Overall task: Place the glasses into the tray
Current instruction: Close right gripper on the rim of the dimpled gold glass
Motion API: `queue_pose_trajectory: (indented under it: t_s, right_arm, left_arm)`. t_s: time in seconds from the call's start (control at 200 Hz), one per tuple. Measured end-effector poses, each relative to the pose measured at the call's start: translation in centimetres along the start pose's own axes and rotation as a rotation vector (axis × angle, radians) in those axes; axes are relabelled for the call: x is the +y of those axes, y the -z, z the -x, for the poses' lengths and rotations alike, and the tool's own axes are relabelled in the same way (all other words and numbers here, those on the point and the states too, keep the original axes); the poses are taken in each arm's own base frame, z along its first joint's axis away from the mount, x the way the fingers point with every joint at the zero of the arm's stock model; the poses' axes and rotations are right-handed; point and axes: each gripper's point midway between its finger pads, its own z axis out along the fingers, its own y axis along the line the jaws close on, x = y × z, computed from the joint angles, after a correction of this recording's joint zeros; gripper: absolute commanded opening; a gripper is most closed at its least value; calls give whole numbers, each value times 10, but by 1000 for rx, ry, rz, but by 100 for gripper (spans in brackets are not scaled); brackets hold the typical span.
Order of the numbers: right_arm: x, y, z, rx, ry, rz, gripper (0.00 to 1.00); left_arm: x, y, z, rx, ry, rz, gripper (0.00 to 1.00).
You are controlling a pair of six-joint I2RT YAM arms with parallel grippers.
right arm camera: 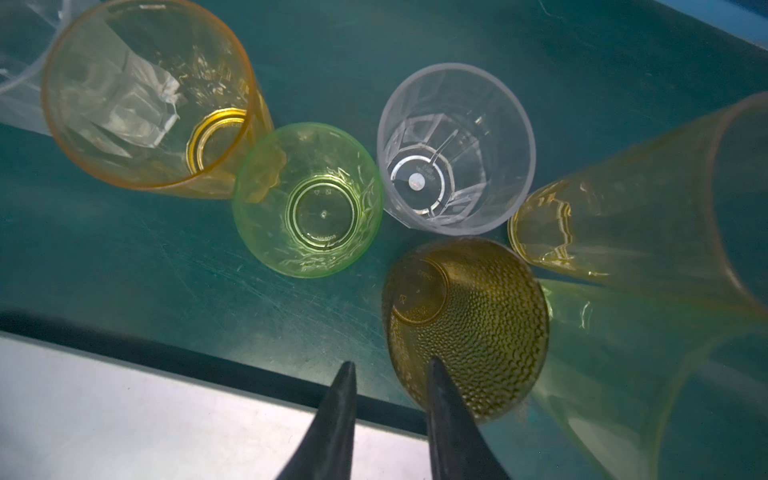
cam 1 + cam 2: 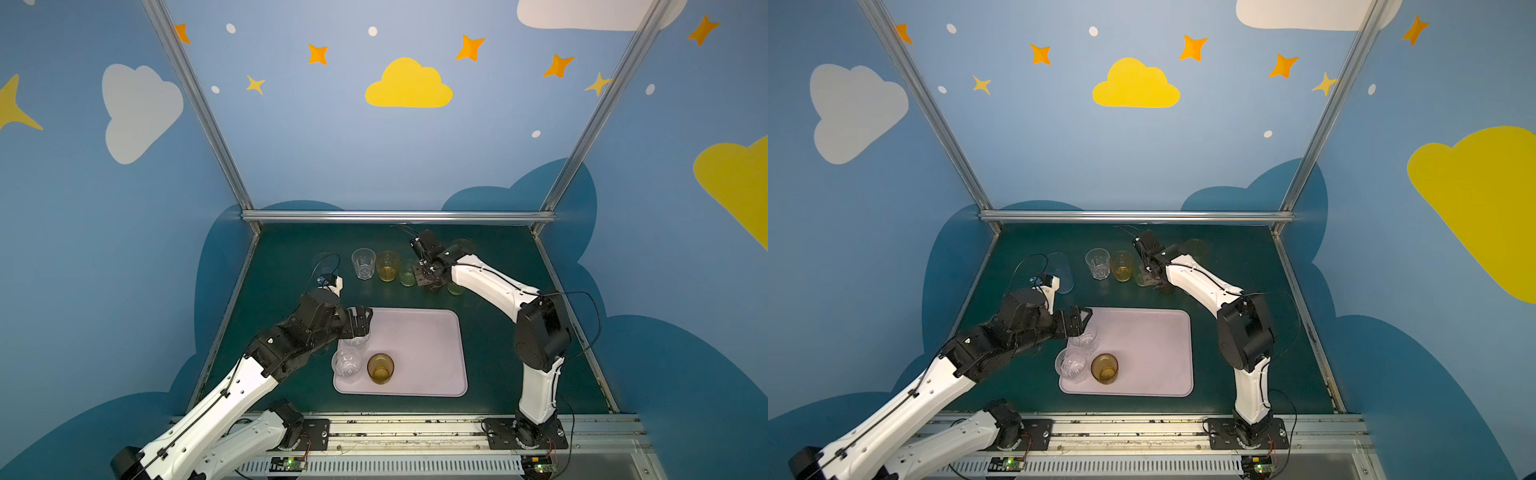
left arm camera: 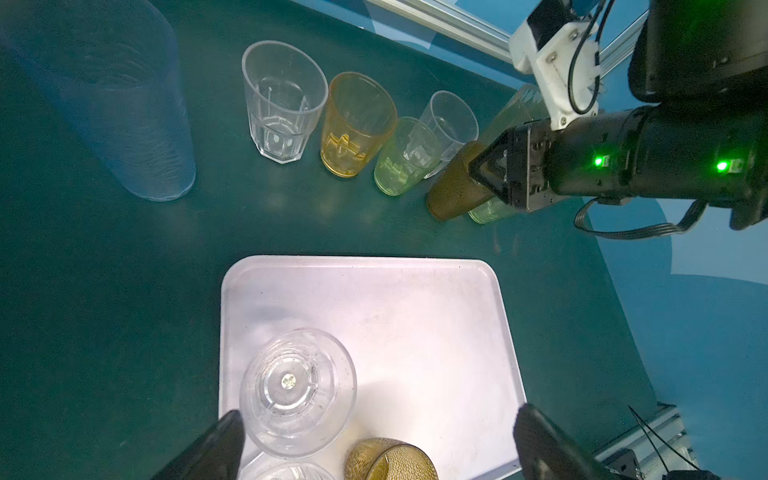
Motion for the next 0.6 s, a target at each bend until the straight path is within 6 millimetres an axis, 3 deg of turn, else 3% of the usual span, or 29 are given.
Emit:
queue_pose_trajectory:
  t_s: [0.601]
  right_arm:
    - [-4, -30, -16, 82, -5, -3, 22]
  left_arm:
    - [1, 0, 1, -5, 0, 5, 100]
